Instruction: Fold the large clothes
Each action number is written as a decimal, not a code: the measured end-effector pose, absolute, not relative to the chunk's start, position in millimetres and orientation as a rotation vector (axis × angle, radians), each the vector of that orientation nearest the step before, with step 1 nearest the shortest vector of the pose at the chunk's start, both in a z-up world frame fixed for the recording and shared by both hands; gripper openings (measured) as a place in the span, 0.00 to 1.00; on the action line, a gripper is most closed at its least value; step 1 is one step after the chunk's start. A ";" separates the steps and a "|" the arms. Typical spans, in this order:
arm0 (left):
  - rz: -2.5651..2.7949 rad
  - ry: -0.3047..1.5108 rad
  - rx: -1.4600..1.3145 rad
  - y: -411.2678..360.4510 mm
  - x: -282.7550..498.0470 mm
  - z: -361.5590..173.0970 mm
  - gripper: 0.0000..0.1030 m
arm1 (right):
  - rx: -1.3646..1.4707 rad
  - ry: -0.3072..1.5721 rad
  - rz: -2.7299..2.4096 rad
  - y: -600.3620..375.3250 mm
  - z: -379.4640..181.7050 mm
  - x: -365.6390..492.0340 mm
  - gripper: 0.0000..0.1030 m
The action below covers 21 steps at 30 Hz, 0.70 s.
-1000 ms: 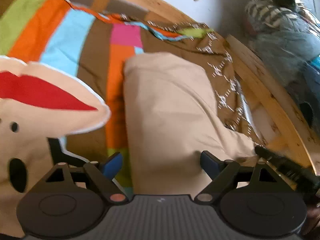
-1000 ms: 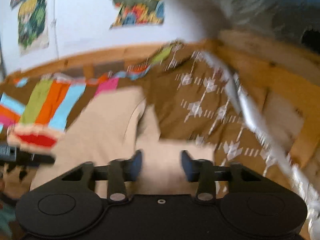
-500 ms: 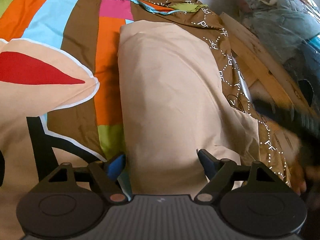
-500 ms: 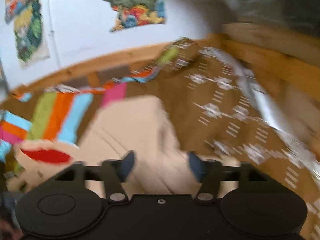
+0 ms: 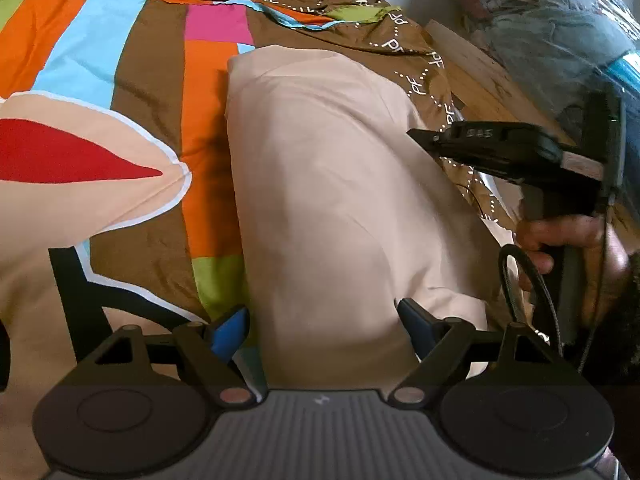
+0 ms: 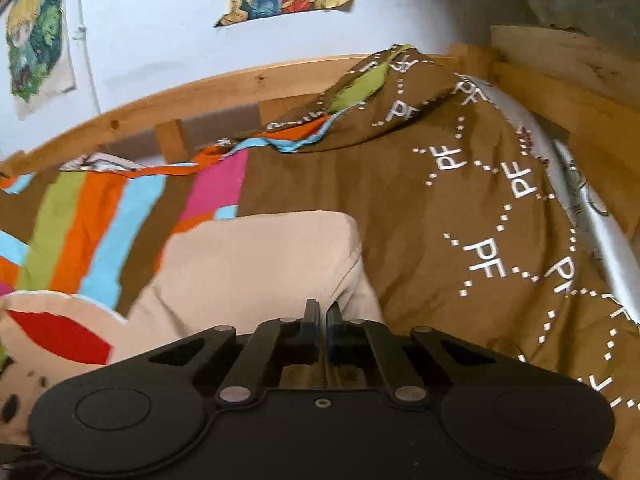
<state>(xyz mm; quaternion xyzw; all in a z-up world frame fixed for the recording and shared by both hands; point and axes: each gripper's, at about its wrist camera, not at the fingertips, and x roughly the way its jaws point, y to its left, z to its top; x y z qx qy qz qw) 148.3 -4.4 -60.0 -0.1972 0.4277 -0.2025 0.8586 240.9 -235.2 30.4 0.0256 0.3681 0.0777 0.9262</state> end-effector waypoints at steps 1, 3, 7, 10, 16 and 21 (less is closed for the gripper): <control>-0.426 0.899 -0.408 -5.3 148.2 -59.8 0.81 | 0.053 0.760 0.152 -236.5 24.6 241.8 0.01; -0.425 0.900 -0.401 -7.1 147.8 -59.8 0.81 | 0.012 0.774 0.149 -233.2 9.5 243.4 0.01; -0.420 0.898 -0.396 -7.9 147.2 -60.8 0.82 | -0.124 0.746 0.146 -220.9 3.7 238.7 0.03; -0.413 0.896 -0.392 -6.8 145.7 -60.2 0.83 | -0.133 0.703 0.138 -224.1 18.6 225.4 0.09; -0.408 0.882 -0.401 -5.1 143.3 -60.5 0.83 | -0.126 0.680 0.208 -249.1 48.0 148.7 0.29; -0.407 0.882 -0.428 -3.8 143.7 -62.8 0.83 | -0.215 0.743 0.171 -254.2 23.8 95.5 0.39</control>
